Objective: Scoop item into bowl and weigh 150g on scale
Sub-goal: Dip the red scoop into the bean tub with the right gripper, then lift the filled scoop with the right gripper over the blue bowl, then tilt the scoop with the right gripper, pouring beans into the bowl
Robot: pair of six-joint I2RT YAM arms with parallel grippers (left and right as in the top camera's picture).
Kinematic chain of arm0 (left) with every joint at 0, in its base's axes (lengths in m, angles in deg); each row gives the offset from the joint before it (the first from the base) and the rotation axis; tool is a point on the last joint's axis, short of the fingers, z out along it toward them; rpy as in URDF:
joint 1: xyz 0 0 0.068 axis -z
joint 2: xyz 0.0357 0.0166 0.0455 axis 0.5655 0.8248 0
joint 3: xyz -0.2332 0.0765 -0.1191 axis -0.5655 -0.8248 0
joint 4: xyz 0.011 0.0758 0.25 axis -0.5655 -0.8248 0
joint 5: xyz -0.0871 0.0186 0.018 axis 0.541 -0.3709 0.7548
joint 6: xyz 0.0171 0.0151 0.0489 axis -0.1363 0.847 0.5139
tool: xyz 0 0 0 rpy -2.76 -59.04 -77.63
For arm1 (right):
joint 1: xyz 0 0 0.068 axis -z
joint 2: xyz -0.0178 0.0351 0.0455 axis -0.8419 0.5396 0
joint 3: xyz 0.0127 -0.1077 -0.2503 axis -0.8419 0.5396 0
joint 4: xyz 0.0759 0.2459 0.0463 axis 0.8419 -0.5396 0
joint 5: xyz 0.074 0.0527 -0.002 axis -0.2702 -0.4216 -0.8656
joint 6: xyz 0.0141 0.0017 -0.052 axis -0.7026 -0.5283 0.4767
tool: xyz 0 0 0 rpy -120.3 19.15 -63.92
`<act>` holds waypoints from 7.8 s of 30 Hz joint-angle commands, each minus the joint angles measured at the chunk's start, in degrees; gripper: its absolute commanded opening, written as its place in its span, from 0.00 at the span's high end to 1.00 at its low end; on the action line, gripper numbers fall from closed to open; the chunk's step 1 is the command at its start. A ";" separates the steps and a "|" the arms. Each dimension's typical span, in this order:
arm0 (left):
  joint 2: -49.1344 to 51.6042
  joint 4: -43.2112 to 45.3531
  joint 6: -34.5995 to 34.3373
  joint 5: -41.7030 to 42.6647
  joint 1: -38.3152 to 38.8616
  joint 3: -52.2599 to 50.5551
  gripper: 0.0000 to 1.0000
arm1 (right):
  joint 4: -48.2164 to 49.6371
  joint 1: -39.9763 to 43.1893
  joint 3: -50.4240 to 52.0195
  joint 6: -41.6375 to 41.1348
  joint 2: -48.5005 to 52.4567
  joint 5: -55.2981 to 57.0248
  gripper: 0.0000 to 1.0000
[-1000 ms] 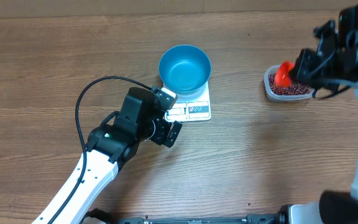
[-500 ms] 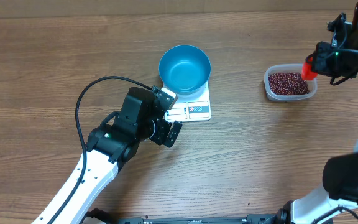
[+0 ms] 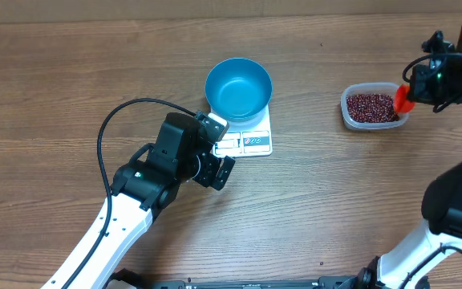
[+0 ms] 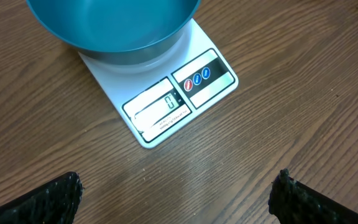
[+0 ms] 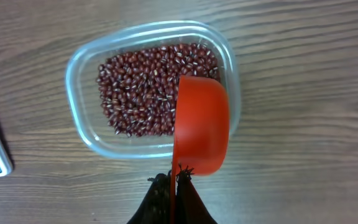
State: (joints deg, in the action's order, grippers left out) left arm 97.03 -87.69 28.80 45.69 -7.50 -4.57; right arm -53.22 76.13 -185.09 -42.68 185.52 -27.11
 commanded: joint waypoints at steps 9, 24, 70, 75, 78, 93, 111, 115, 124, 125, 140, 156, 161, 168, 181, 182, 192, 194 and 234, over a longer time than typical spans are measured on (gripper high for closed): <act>0.17 0.02 0.52 -0.37 -0.31 1.18 0.00 | 5.16 0.09 4.48 5.77 2.80 -3.91 0.96; 0.17 0.02 0.52 -0.37 -0.31 1.18 0.01 | 12.74 0.02 12.72 5.86 3.32 -8.31 0.96; 0.17 -0.09 0.55 -0.37 -0.31 1.18 0.01 | 10.19 3.96 17.20 -0.76 5.35 -31.58 0.96; 0.17 -0.15 0.52 -0.37 -0.31 1.18 0.01 | 9.07 6.16 17.22 -0.50 5.35 -32.00 0.96; 0.17 -0.15 0.52 -0.37 -0.31 1.18 0.00 | 9.05 7.48 17.22 0.09 5.35 -34.51 0.96; 0.17 -0.15 0.52 -0.37 -0.31 1.18 0.01 | 3.65 13.99 17.22 8.37 5.35 -45.40 0.96; 0.17 -0.15 0.52 -0.37 -0.31 1.18 0.00 | -8.20 12.26 16.98 22.60 5.33 -61.83 0.96; 0.17 -0.15 0.52 -0.37 -0.31 1.18 0.01 | -8.11 7.96 16.98 22.36 5.33 -62.95 0.96; 0.17 -0.15 0.52 -0.37 -0.31 1.18 0.01 | -6.60 -2.64 14.64 19.56 5.33 -70.60 0.96; 0.17 -0.15 0.52 -0.37 -0.31 1.18 0.01 | -5.38 -3.78 14.21 17.70 5.33 -70.55 0.96; 0.17 -0.15 0.52 -0.37 -0.31 1.18 0.00 | 24.41 -23.85 8.35 -22.91 5.33 -48.70 0.96; 0.17 -0.15 0.52 -0.37 -0.31 1.18 0.00 | 19.17 -39.50 -1.42 -23.87 5.22 -5.70 0.96; 0.17 -0.15 0.52 -0.37 -0.31 1.18 0.01 | 19.12 -43.58 -1.44 -23.87 5.22 4.39 0.96; 0.17 -0.15 0.52 -0.37 -0.31 1.18 0.00 | 19.12 -47.28 -1.46 -23.87 5.18 14.91 0.96; 0.17 -0.15 0.52 -0.37 -0.31 1.18 0.01 | 19.12 -50.23 -2.60 -22.14 4.85 20.15 0.96; 0.17 -0.15 0.52 -0.37 -0.31 1.18 0.01 | 19.12 -50.23 -2.60 -22.14 4.79 20.15 0.96; 0.17 -0.15 0.52 -0.37 -0.31 1.18 0.01 | 18.84 -50.23 -2.60 -22.14 3.58 19.56 0.96; 0.17 -0.15 0.52 -0.37 -0.31 1.18 0.00 | 18.91 -50.23 -2.60 -21.99 3.39 19.10 0.96; 0.17 -0.15 0.52 -0.37 -0.31 1.18 0.00 | 18.93 -50.21 -2.58 -14.84 0.15 16.59 0.96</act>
State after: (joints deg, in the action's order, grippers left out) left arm 97.03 -87.85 28.80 45.69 -7.50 -4.57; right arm -34.57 24.02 -185.98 -57.80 189.47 -5.88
